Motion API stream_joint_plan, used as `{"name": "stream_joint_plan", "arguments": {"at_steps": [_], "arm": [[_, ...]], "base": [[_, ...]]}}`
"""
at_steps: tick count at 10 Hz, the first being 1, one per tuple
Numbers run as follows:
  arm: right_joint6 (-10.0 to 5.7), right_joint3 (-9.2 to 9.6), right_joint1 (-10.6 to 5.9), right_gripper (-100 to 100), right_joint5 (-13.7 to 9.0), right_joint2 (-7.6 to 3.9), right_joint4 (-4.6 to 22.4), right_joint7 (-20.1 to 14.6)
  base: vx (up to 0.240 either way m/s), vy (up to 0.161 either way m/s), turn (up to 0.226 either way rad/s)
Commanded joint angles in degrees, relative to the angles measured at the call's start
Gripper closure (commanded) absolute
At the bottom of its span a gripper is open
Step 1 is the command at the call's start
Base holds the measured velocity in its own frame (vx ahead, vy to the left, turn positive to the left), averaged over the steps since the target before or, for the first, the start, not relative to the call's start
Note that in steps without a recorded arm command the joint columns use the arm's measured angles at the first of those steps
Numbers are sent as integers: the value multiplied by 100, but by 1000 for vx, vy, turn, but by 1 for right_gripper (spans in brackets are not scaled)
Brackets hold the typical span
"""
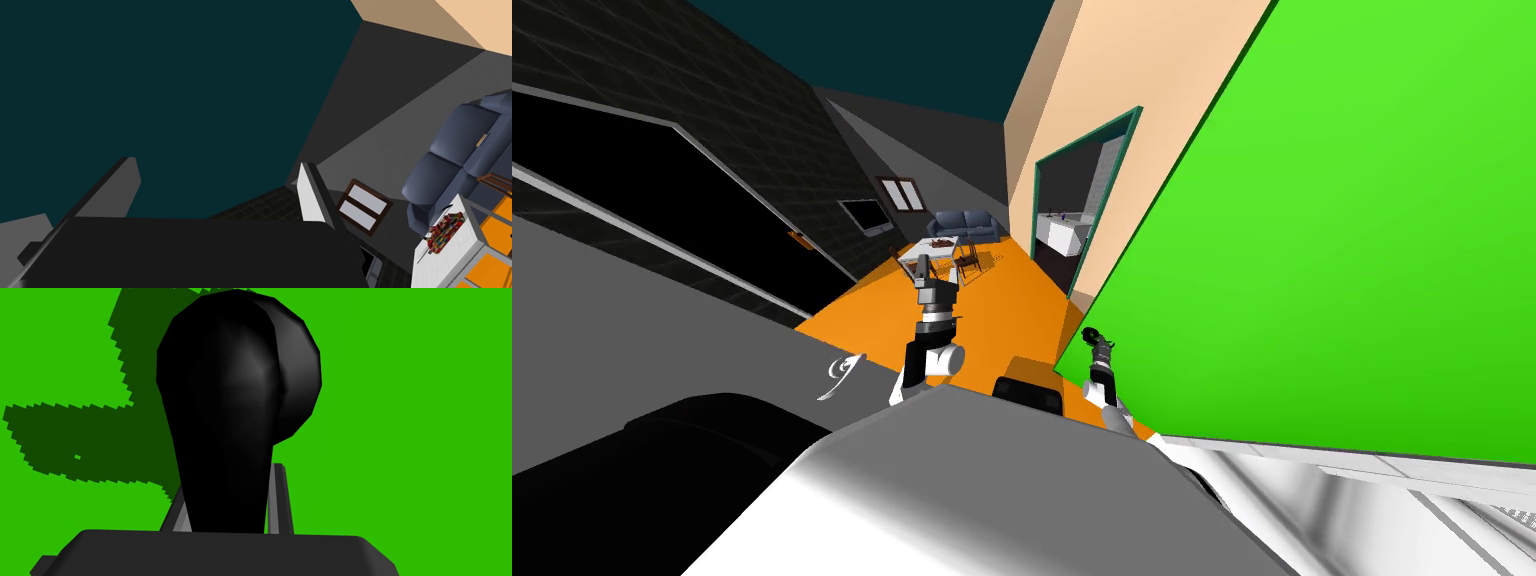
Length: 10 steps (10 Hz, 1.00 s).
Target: Push the door open
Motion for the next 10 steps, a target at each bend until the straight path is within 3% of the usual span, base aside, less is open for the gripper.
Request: {"name": "stream_joint_plan", "arguments": {"at_steps": [1, 10], "arm": [[-35, -124, 7, 100, -74, -59, 13, 27], [-52, -382, 33, 100, -243, -129, 36, 99]], "base": [[169, 74, -72], [148, 54, -63]]}}
